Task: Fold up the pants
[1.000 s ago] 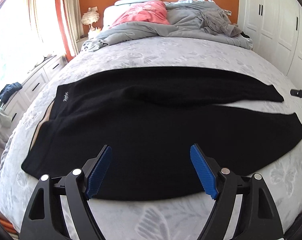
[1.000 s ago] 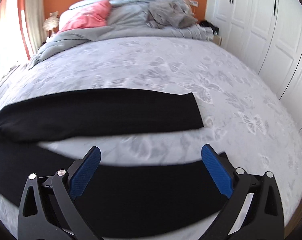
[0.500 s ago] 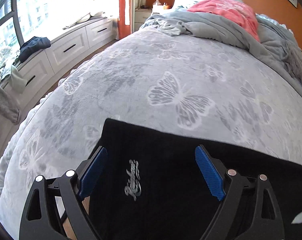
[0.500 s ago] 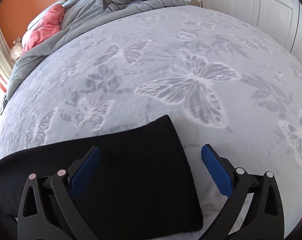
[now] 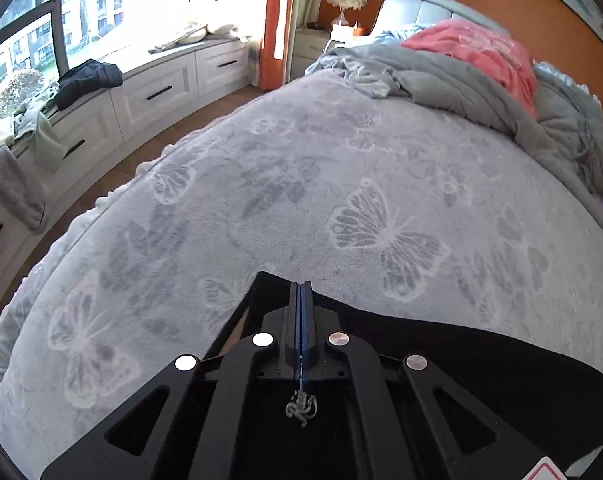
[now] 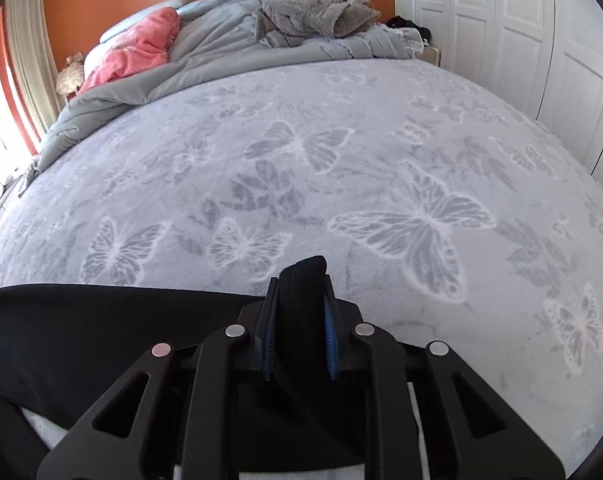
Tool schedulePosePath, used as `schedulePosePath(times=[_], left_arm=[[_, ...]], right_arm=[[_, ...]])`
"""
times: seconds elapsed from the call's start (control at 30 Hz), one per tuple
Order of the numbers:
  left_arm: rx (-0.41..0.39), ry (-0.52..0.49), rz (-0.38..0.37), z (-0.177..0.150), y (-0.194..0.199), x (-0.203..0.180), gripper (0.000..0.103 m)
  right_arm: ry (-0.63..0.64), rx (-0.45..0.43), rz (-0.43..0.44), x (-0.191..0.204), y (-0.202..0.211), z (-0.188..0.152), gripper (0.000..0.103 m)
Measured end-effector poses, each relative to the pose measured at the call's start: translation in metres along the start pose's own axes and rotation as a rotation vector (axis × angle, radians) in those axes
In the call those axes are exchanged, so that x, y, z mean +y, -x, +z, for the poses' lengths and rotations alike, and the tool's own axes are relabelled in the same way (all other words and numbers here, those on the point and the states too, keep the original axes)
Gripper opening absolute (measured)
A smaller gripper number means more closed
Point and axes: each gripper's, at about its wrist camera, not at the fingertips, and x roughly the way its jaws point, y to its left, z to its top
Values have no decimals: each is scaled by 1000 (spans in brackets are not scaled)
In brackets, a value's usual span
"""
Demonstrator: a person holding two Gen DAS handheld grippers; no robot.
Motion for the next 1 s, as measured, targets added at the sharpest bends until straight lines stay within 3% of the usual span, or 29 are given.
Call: schedulePosePath(times=[0.1,0.17,0.23,0.3,0.33,0.37,0.47,0.6,0.63,0.67,0.7,0.73,0.8,1.0], left_arm=[[-27,26,-27,-3,38,19,0],[13,31,-75,-2,39,23,0],[34,64,-48,-3,33,22,3],[34,65,-35,-5,25,18,32],[37,63,-18,-4,18,16,62],[26,57,24,-4,10,13,67],[18,45,71,2,-11,11,67],[128,12,57,11,-57,0,67],[166,1,37,11,-68,-3,61],[204,-4,46,11,-78,-4,36],[212,7,84,11,-82,-3,23],[203,25,66,12,-80,1,19],[175,88,-4,14,-63,14,9],[56,122,-191,-6,56,42,6]], right_arm=[[11,-2,-3,-3,27,2,19],[7,5,2,-2,37,1,19],[1,0,1,2,41,0,19],[-4,6,-6,6,41,-2,19],[-2,9,-11,8,40,-2,19],[-1,12,-13,9,39,-2,19],[1,12,-18,9,33,0,19],[-33,15,-10,2,20,3,20],[-43,16,-9,1,18,3,20],[-53,17,-11,0,13,2,20],[-54,19,-15,0,11,2,20],[-56,22,-21,1,8,1,20],[-69,17,-23,1,8,0,20],[-94,-53,38,-4,60,-3,20]])
